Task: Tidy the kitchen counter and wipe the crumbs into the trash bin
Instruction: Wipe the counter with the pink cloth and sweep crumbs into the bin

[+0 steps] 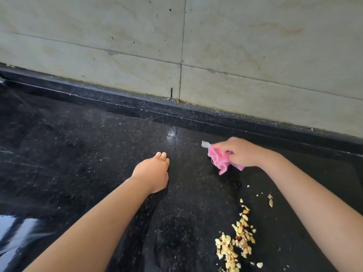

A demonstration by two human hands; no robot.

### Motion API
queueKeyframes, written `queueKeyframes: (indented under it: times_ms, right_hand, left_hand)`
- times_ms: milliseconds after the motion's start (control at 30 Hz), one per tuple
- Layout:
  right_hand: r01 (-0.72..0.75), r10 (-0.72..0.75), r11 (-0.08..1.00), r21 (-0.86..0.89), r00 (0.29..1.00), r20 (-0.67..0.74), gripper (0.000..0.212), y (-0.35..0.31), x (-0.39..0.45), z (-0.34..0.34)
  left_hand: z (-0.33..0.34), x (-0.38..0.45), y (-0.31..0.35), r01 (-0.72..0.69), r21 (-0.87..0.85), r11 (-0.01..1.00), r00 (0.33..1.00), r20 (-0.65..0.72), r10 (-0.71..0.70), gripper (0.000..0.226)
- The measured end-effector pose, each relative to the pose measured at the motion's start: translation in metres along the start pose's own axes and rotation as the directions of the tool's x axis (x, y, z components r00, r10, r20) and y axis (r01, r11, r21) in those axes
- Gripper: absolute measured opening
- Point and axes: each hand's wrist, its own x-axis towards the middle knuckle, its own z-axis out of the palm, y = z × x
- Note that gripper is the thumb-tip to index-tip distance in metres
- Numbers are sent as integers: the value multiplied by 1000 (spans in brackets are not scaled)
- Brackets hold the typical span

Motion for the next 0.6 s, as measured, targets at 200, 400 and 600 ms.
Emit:
queueKeyframes:
  times_ms: [200,400,600]
  right_hand:
    - [-66,66,998,-6,996,54,45,15,-69,-28]
    - [-338,376,926,169,869,-321,26,63,-56,-29]
    - [-358,382,924,132,869,-316,28,59,-17,9]
  left_hand:
    - [-1,-1,0,-11,13,1000,1000,20,10,50]
    - [1,4,2,4,38,999,999,40,-6,54]
    - [1,5,3,19,44,999,999,46,-21,52]
